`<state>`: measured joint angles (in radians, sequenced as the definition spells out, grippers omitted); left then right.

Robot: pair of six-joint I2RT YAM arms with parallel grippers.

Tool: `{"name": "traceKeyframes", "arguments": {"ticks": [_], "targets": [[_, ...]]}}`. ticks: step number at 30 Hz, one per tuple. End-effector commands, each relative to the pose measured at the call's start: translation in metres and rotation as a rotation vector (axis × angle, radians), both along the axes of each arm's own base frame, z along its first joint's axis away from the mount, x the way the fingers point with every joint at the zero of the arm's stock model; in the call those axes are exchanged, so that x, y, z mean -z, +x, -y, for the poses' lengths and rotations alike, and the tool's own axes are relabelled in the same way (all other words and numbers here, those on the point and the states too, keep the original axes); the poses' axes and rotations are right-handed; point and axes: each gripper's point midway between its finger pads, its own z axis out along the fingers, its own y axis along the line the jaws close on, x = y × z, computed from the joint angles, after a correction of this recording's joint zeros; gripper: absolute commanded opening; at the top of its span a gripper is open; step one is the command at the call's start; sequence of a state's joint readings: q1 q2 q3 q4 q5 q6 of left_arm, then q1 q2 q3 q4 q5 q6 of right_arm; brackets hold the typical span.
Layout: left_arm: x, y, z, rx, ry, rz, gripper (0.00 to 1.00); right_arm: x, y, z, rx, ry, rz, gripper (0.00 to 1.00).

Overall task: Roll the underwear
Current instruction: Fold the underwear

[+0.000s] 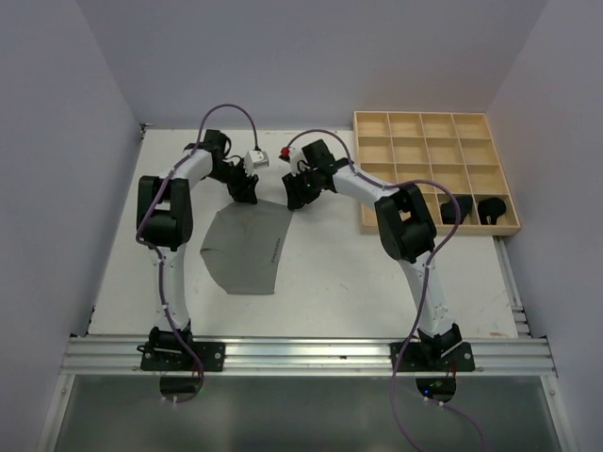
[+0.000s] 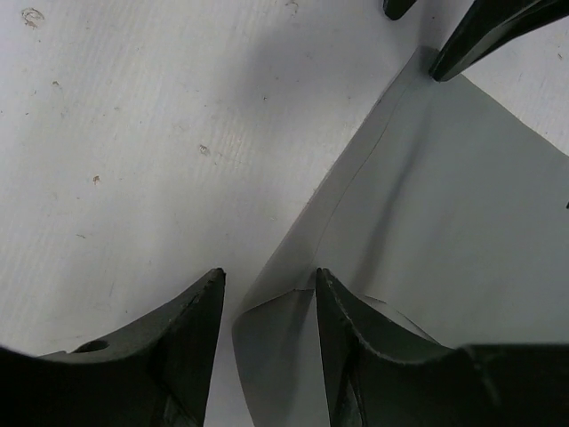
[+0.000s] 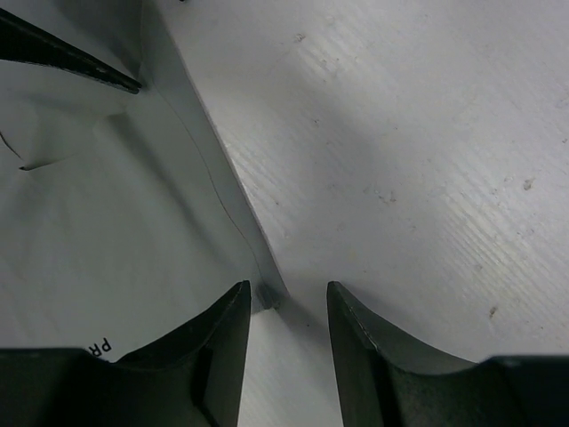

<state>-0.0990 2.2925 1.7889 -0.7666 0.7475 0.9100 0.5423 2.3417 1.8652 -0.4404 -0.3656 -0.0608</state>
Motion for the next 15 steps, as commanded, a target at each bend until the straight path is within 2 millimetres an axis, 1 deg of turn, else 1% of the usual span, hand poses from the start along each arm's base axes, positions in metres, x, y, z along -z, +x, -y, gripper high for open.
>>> {"name": "traceKeyframes", "arguments": {"ticks": [1, 3, 5, 6, 7, 9, 10, 11, 12, 13, 15], "targets": [[0.0107, -0.0008, -0.0056, 0.028, 0.044, 0.028, 0.49, -0.0014, 0.0015, -0.0166, -0.024, 0.047, 0.002, 0.42], [0.0157, -0.0029, -0.0063, 0.036, 0.048, 0.022, 0.48, 0.0001, 0.0003, -0.0176, -0.028, 0.048, -0.002, 0.39], [0.0159, -0.0027, -0.0055, 0.036, 0.044, 0.016, 0.42, 0.0029, -0.0015, -0.0165, -0.032, 0.043, -0.008, 0.31], [0.0159, -0.0012, -0.0047, 0.037, 0.04, 0.019, 0.38, 0.0053, -0.0022, -0.0158, -0.031, 0.04, -0.011, 0.27], [0.0159, -0.0022, -0.004, 0.038, 0.035, 0.014, 0.31, 0.0064, -0.0024, -0.0154, -0.03, 0.037, -0.013, 0.21], [0.0151, -0.0025, -0.0033, 0.038, 0.031, 0.007, 0.23, 0.0082, -0.0019, -0.0156, -0.031, 0.033, -0.019, 0.16], [0.0149, -0.0032, -0.0029, 0.04, 0.029, 0.003, 0.17, 0.007, -0.0013, -0.0163, -0.032, 0.035, -0.017, 0.11], [0.0153, -0.0039, -0.0028, 0.042, 0.028, 0.0, 0.14, 0.0072, -0.001, -0.0171, -0.033, 0.039, -0.017, 0.08], [0.0171, -0.0077, -0.0023, 0.048, 0.029, -0.015, 0.09, 0.0057, 0.0005, -0.0181, -0.033, 0.042, -0.011, 0.03], [0.0152, -0.0085, -0.0021, 0.055, 0.023, -0.014, 0.06, 0.0049, 0.0019, -0.0187, -0.031, 0.043, -0.009, 0.0], [0.0113, -0.0094, 0.0004, 0.06, 0.007, -0.017, 0.0, 0.001, 0.0057, -0.0213, -0.033, 0.05, 0.001, 0.0]]}}
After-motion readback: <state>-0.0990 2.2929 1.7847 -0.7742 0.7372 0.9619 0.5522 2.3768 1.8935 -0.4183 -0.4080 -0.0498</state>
